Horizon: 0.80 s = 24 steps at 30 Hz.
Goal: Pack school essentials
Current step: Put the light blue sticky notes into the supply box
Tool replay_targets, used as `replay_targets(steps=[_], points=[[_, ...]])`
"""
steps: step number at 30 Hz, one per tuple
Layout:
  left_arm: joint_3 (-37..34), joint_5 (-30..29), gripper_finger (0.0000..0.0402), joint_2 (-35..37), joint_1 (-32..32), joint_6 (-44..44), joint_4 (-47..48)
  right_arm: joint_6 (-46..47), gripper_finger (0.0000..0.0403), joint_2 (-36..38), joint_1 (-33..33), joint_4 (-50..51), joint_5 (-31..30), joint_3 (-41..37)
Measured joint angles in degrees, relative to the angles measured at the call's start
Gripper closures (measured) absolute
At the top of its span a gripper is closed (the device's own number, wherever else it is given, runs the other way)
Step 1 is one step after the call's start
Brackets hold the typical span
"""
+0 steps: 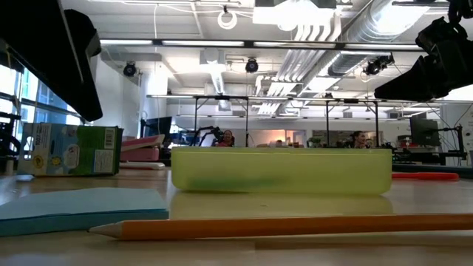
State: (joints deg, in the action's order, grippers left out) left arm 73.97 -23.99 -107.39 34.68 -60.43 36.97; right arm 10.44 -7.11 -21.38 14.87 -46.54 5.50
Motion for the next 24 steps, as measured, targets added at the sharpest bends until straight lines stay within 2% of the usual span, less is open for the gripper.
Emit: replay_targets(steps=[9, 13, 18, 24], points=[[0.0, 1.42, 0.0084, -2.21, -0.02, 1.09, 0.03, -0.01, 0.0256, 0.0, -0.01, 0.0, 0.0, 0.0], [0.0, 1.86, 0.006, -2.95, -0.02, 1.54, -0.13, -0.01, 0.0256, 0.0, 0.0, 0.0, 0.0, 0.0], [0.0, 1.88, 0.001, -2.95, -0.13, 1.97, -1.09, -0.01, 0.0256, 0.0, 0.01, 0.0, 0.0, 0.0], [-0.02, 2.78, 0.0003, -3.94, -0.31, 2.56, -2.2, 0.0, 0.0256, 0.0, 0.01, 0.0, 0.02, 0.0]])
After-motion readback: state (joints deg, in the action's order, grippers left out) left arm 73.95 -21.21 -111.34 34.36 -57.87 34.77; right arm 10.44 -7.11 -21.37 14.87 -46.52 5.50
